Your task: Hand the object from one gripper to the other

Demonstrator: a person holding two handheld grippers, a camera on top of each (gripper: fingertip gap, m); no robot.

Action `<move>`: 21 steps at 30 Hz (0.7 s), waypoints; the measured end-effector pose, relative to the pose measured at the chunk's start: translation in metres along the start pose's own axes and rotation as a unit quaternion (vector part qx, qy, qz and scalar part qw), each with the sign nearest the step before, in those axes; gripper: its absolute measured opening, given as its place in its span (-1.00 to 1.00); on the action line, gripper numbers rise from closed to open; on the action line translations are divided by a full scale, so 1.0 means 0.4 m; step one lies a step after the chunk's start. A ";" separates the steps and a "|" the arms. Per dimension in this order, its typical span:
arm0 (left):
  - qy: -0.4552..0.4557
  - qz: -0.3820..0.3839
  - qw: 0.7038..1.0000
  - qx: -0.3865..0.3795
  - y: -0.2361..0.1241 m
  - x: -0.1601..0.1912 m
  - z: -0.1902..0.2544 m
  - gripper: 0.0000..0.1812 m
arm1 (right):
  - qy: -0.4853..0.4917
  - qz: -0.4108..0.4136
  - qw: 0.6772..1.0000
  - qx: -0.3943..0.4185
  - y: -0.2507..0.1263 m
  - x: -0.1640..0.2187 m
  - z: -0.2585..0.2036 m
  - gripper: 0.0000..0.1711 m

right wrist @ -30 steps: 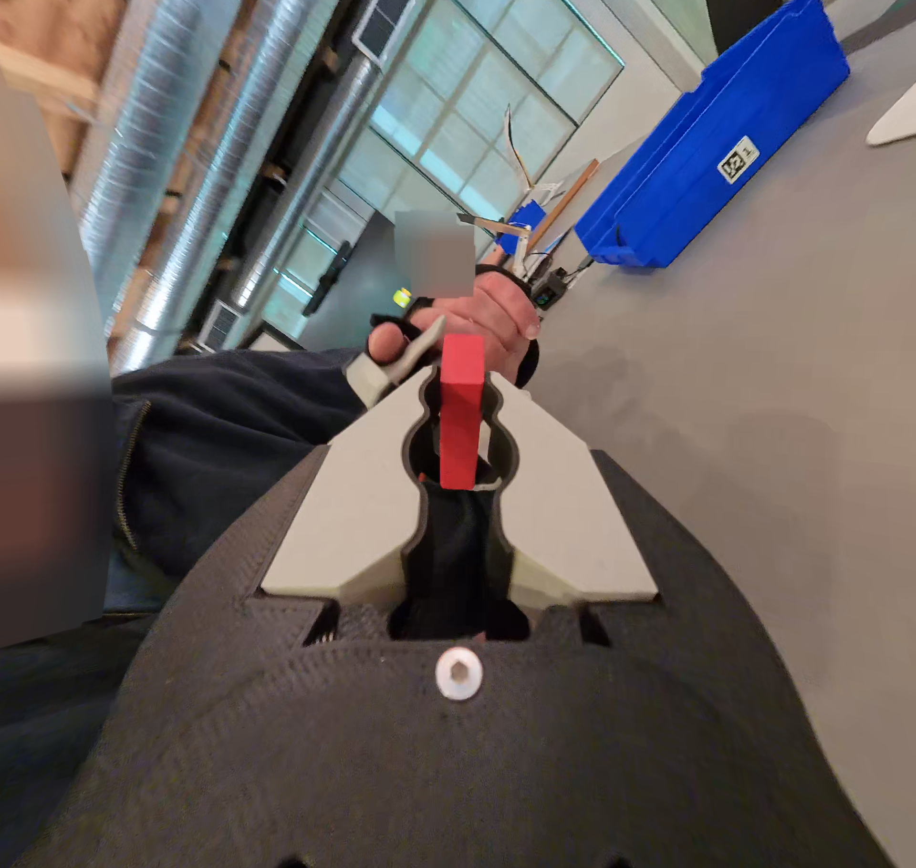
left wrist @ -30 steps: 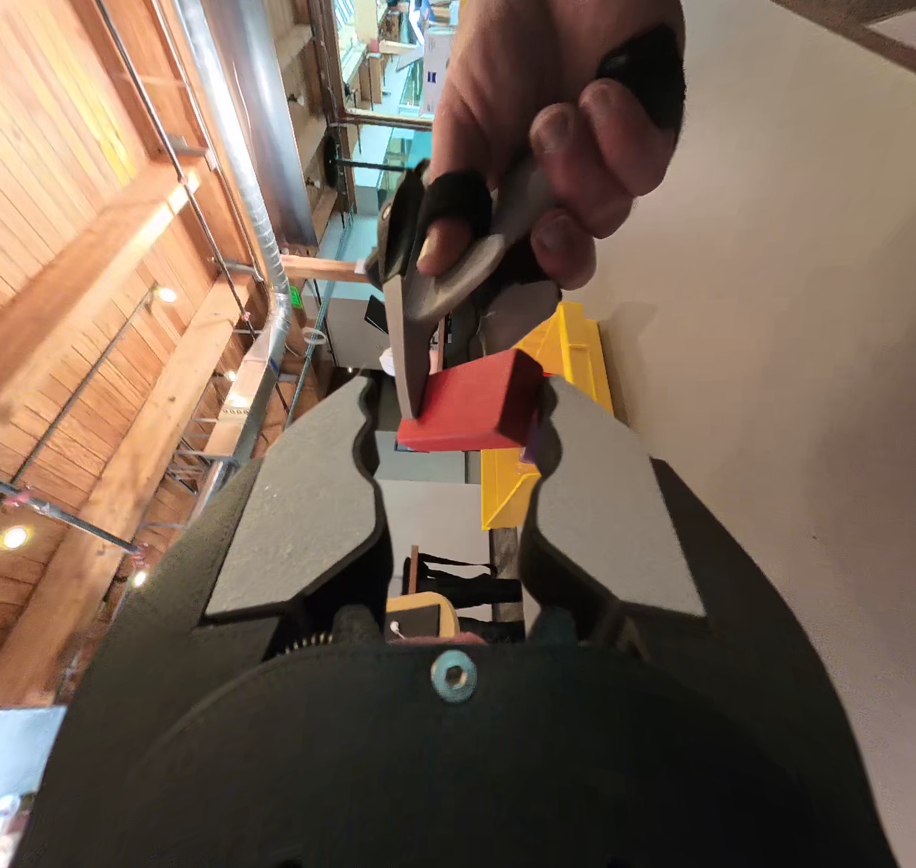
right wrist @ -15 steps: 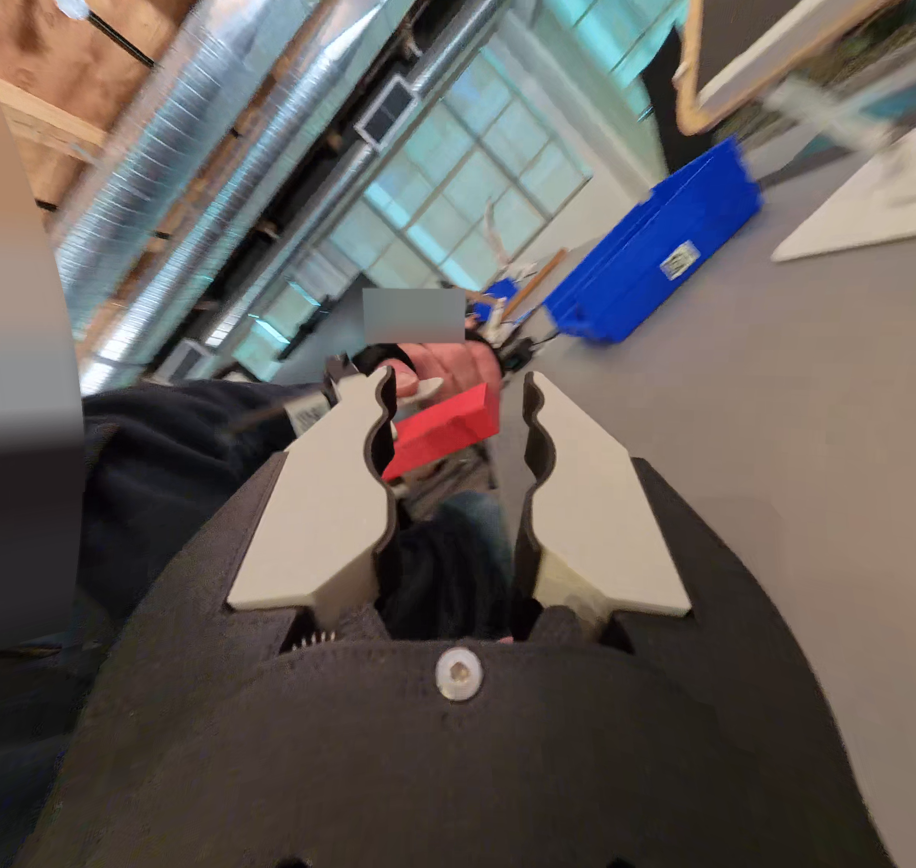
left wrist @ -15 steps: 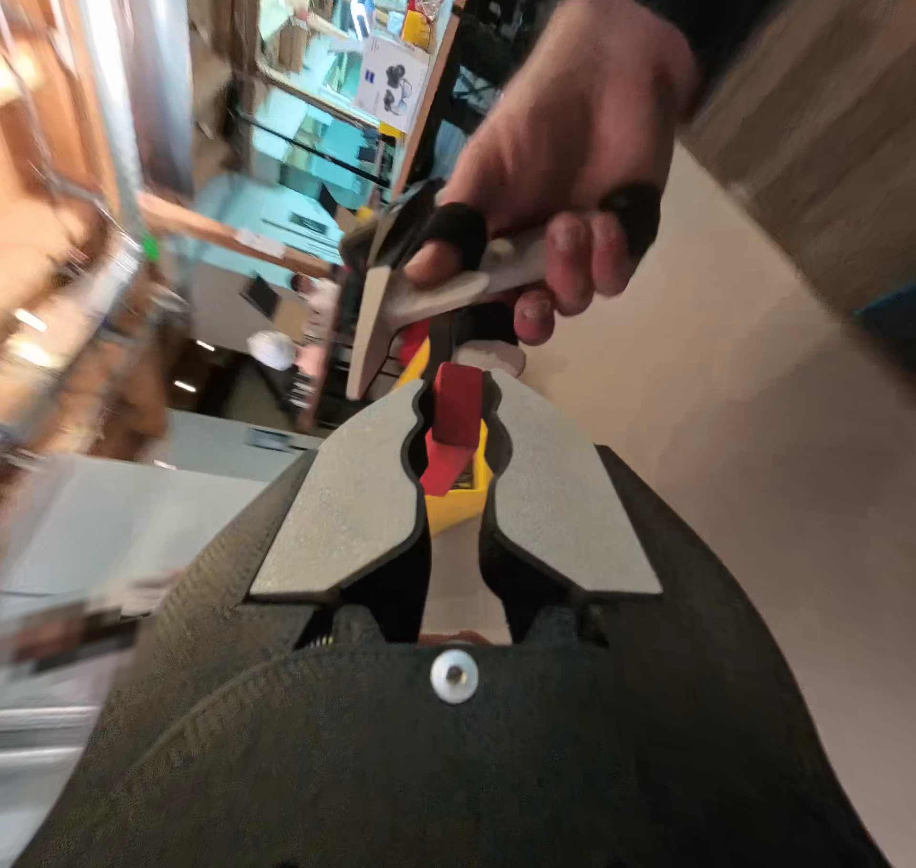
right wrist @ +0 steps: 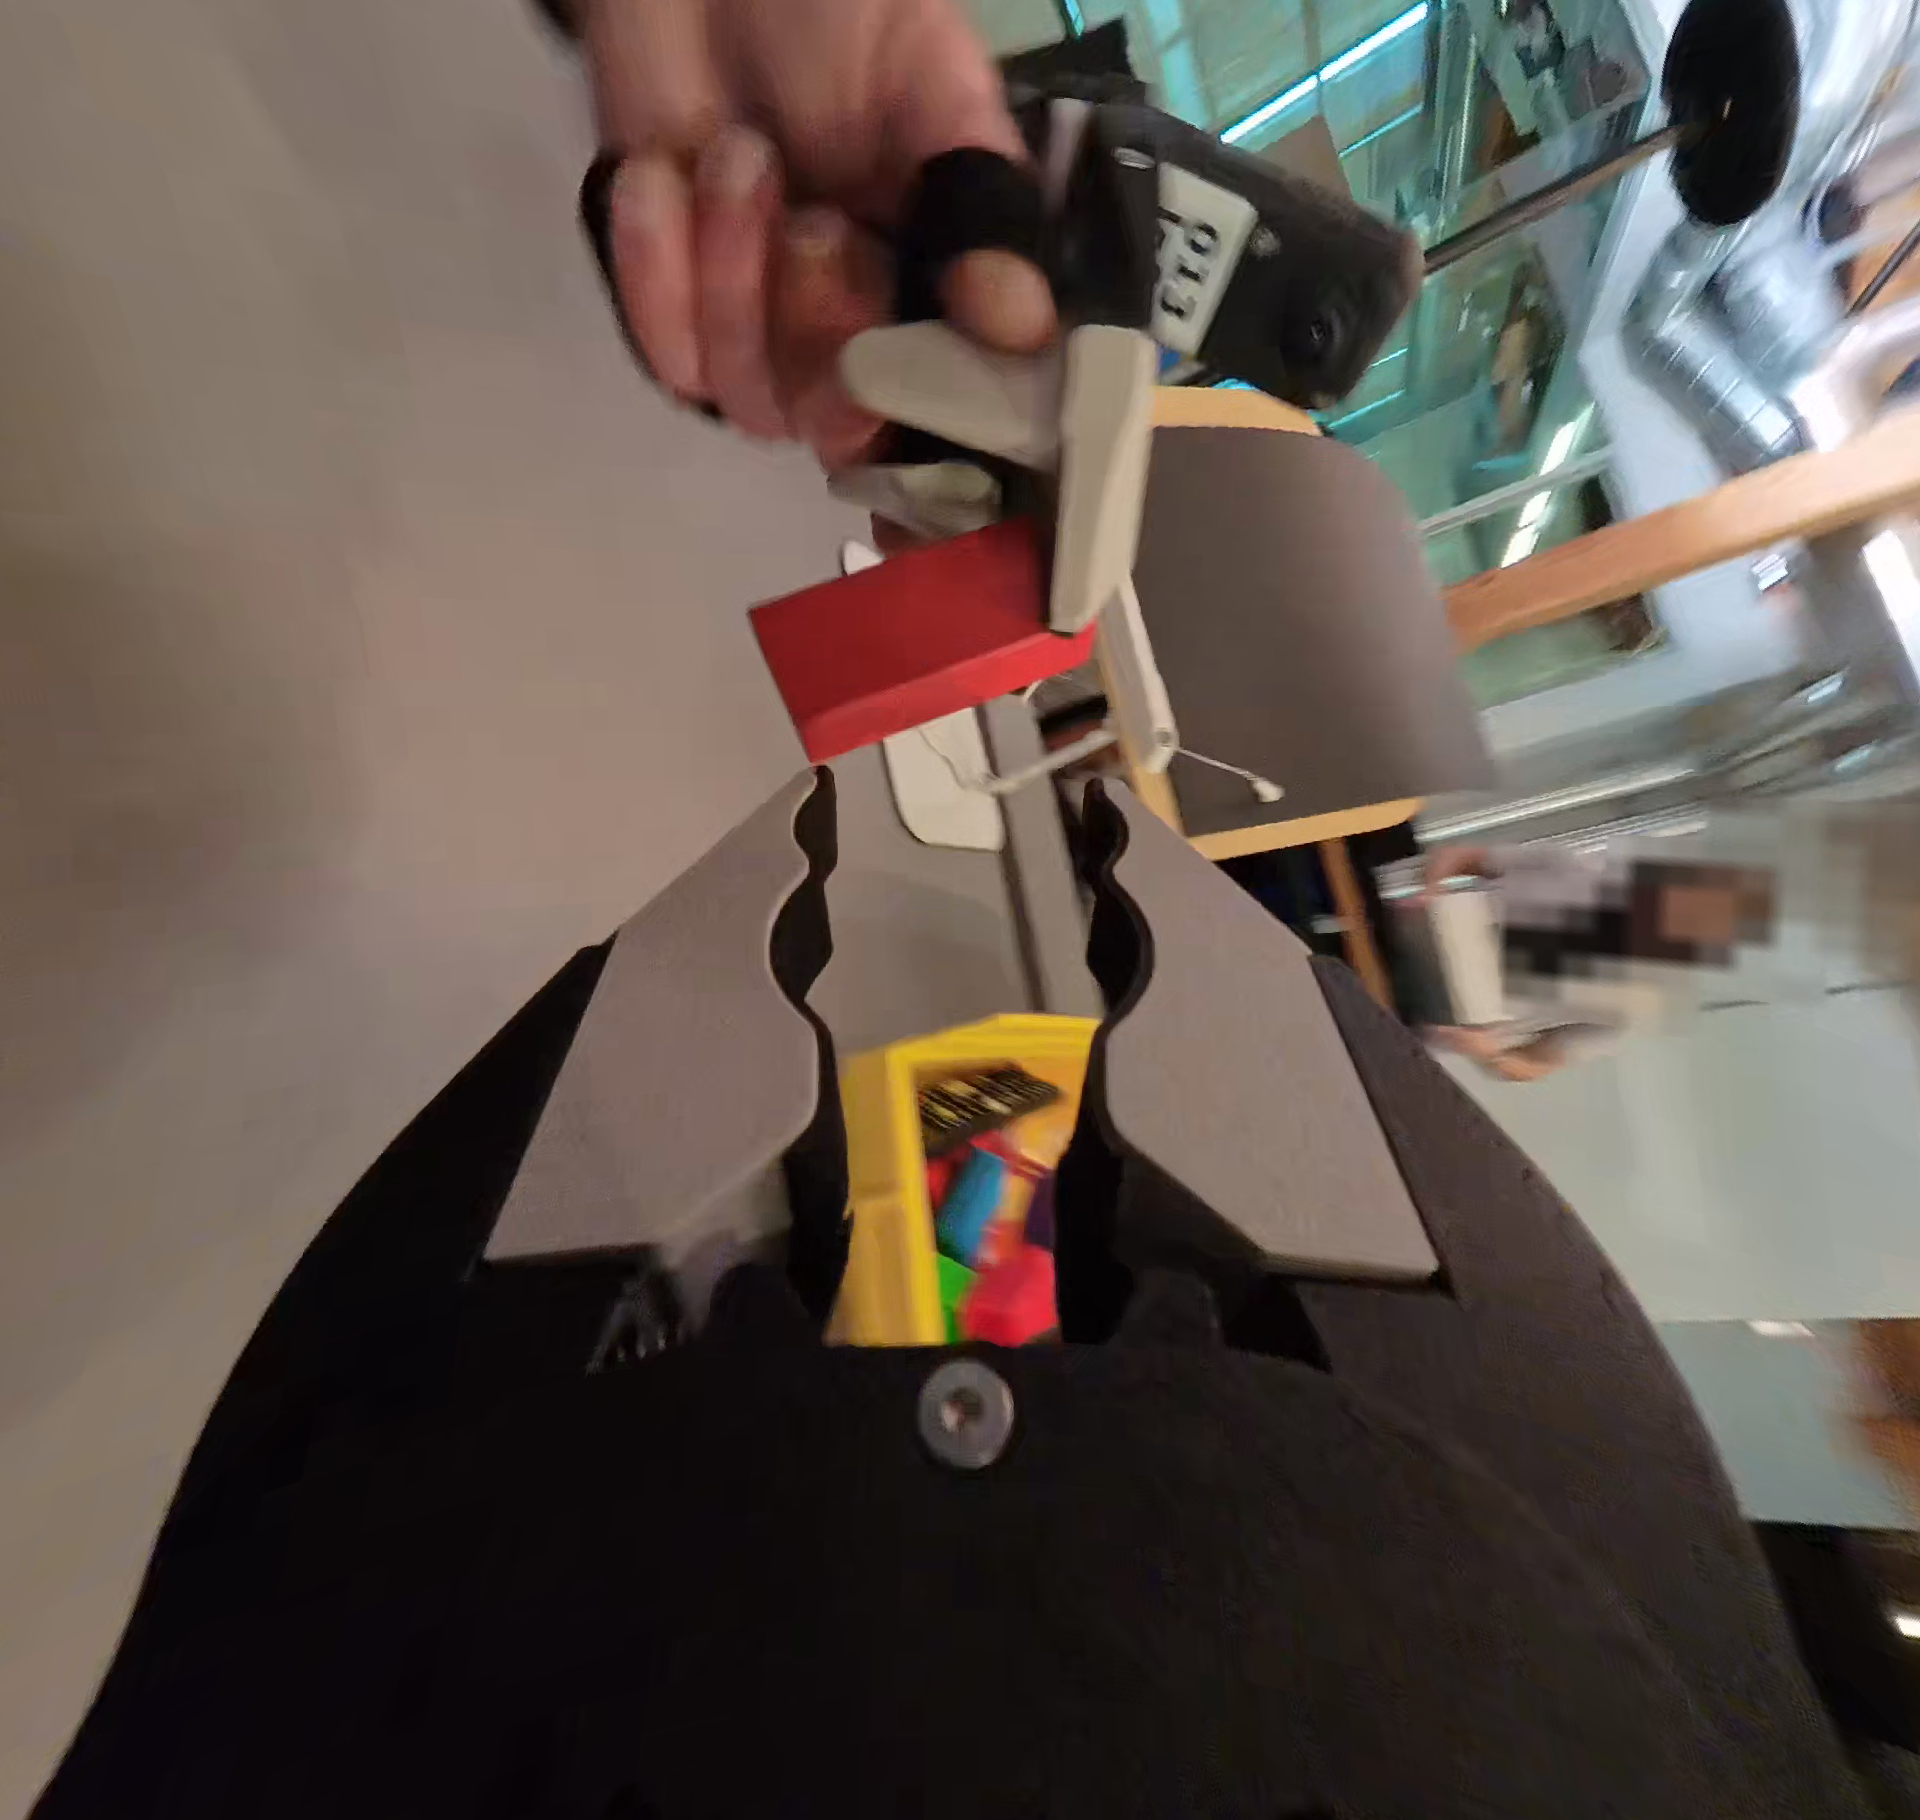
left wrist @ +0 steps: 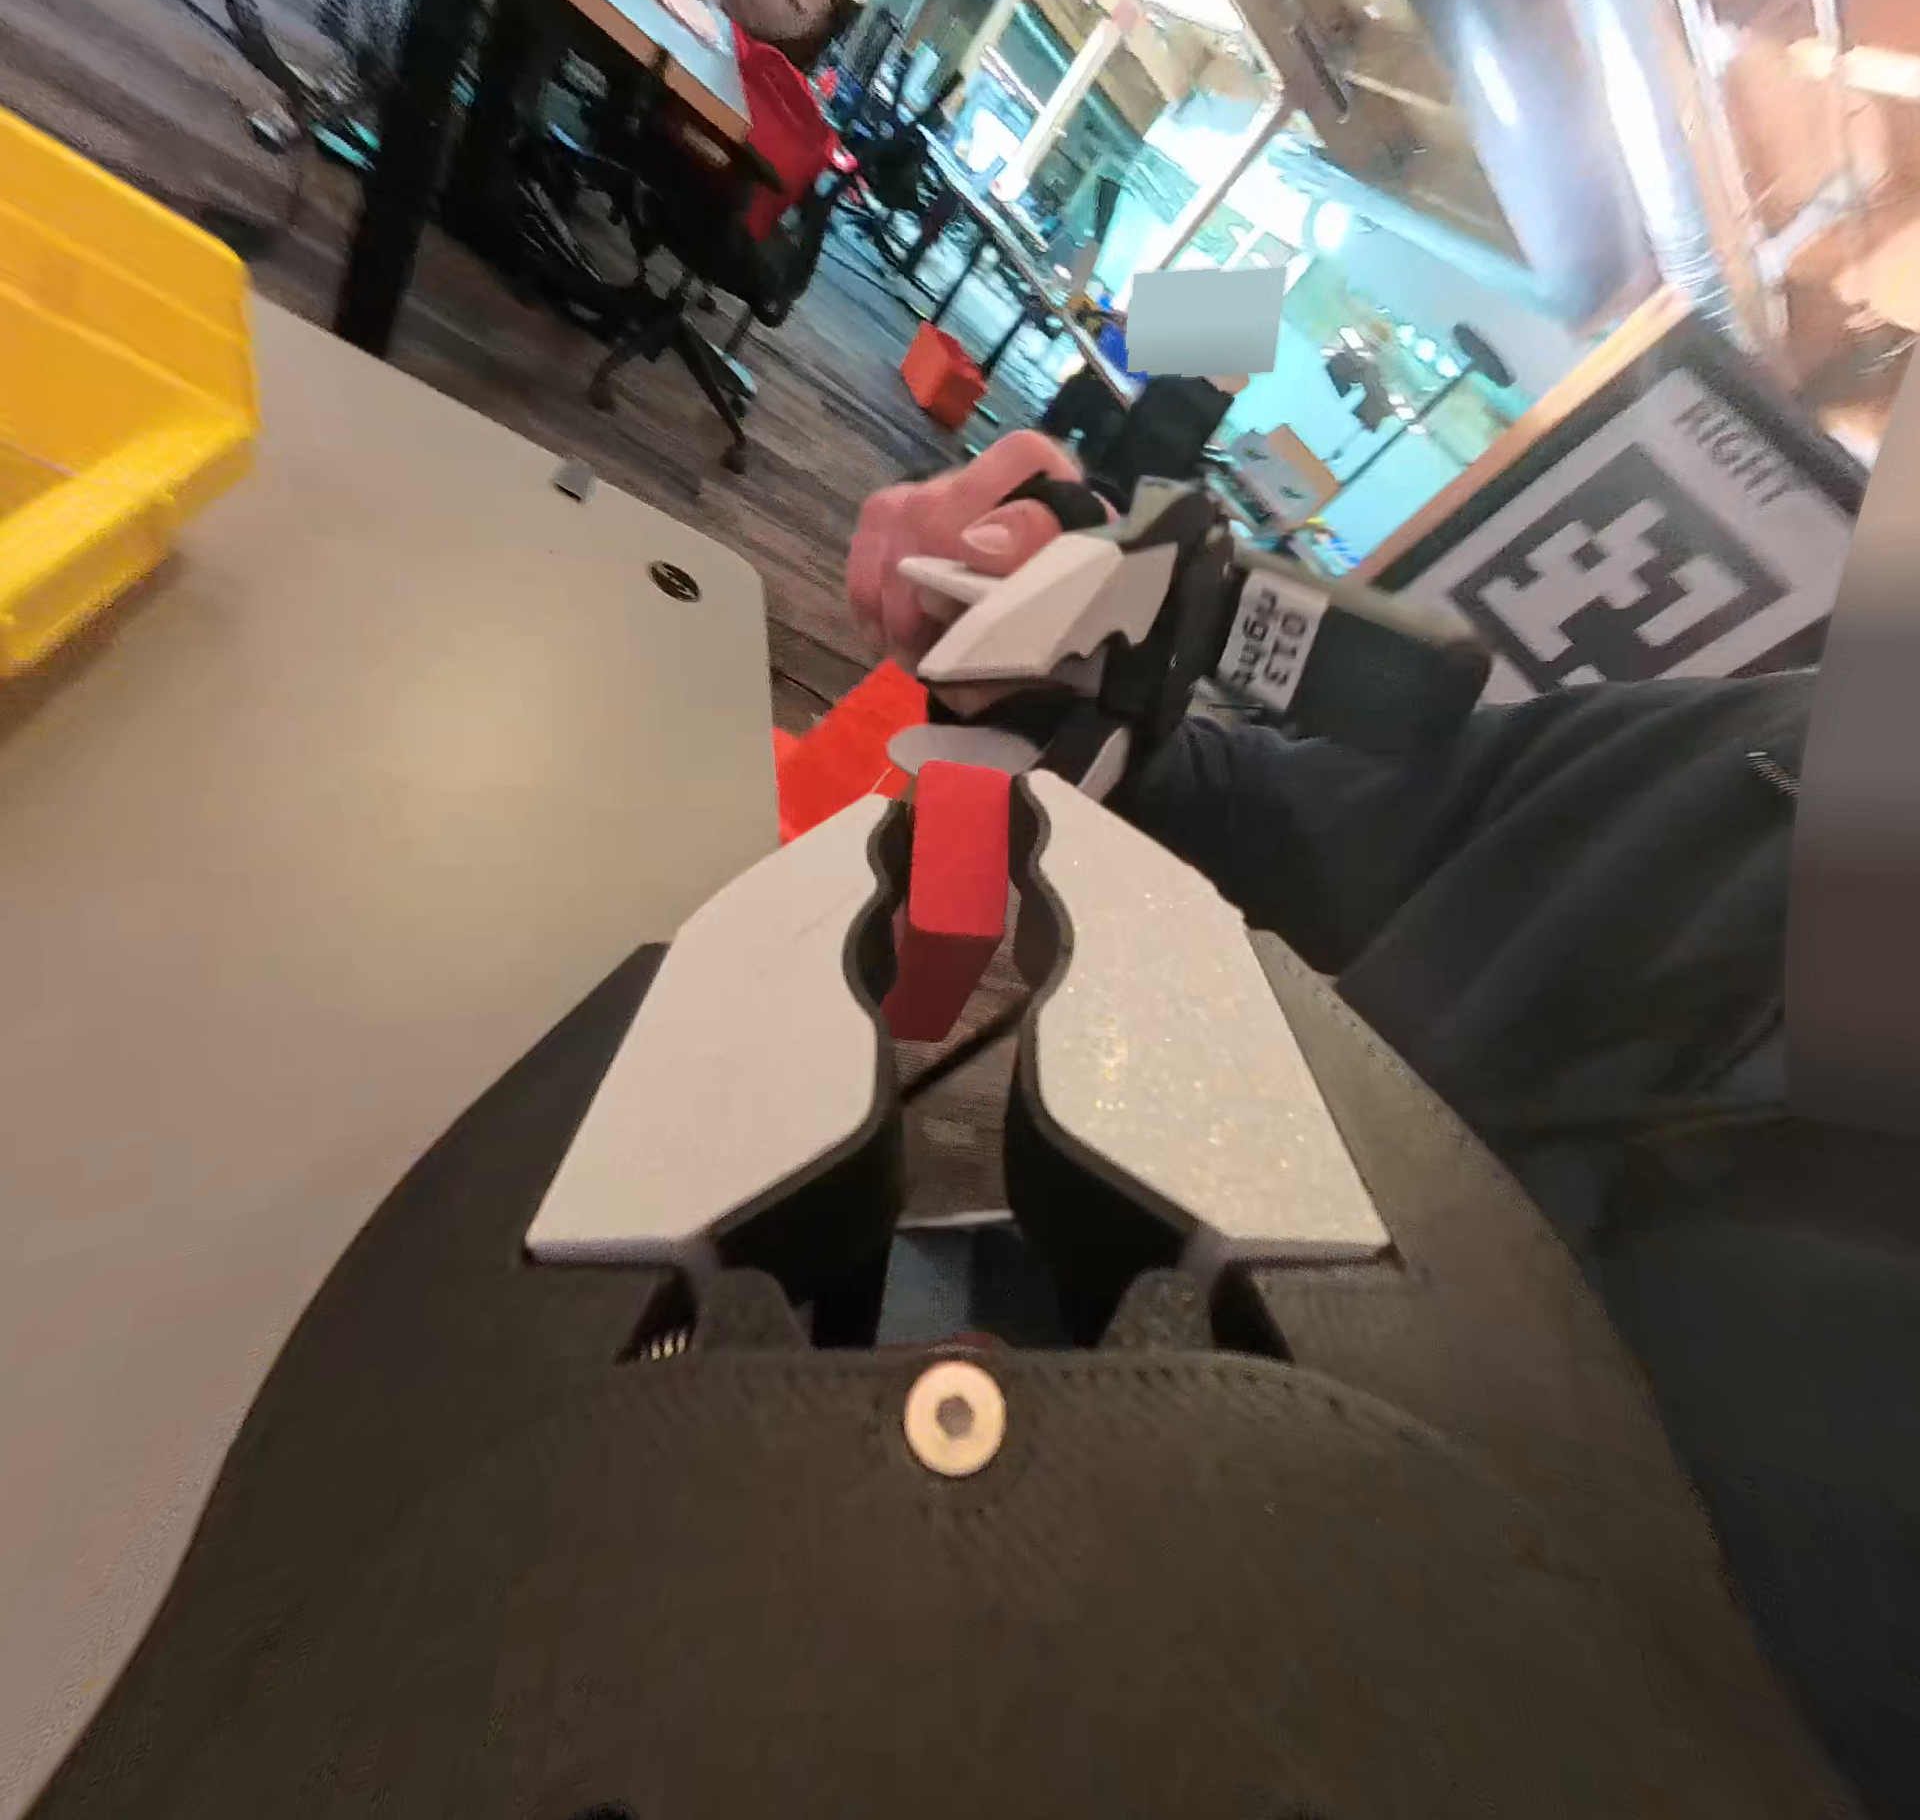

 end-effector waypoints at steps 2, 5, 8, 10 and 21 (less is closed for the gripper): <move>-0.040 -0.010 0.999 0.026 -0.001 0.004 -0.013 -0.80 | -0.093 -0.018 0.995 0.010 -0.001 -0.011 -0.025 -0.40; -0.078 -0.022 0.995 0.054 0.005 0.014 -0.025 -0.81 | -0.181 -0.010 0.983 0.028 -0.004 -0.033 -0.047 -0.25; -0.115 -0.033 0.989 0.088 0.018 0.024 -0.033 -0.81 | -0.259 0.000 0.966 0.016 0.002 -0.061 -0.071 -0.31; -0.124 -0.049 0.986 0.103 0.027 0.026 -0.035 -0.80 | -0.306 -0.001 0.952 0.003 0.010 -0.067 -0.084 -0.39; -0.139 -0.088 0.978 0.128 0.044 0.027 -0.047 -0.72 | -0.324 -0.013 0.946 -0.010 0.034 -0.104 -0.047 -0.85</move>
Point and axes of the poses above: each gripper's, where its closed fingertips meet, y out along the fingers, x out of its underside, z = x × y across the jaws, the point moved 10 cm from there along -y, back along the fingers, and after that the axes turned 1 degree about x, right-handed, at the moved point
